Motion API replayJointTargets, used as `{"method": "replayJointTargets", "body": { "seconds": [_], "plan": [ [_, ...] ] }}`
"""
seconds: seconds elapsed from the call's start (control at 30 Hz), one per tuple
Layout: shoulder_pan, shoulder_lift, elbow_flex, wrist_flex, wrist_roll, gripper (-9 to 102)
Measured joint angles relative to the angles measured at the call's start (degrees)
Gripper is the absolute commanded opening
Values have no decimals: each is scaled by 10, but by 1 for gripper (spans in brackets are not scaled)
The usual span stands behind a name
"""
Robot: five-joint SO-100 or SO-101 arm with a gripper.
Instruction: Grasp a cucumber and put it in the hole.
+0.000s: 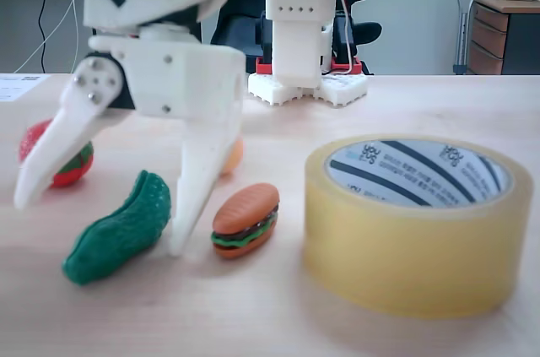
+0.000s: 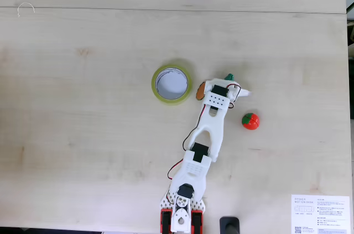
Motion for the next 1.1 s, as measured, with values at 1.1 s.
{"method": "replayJointTargets", "body": {
  "seconds": [1.1],
  "plan": [
    [25,-7,-60,83,-3,0]
  ]
}}
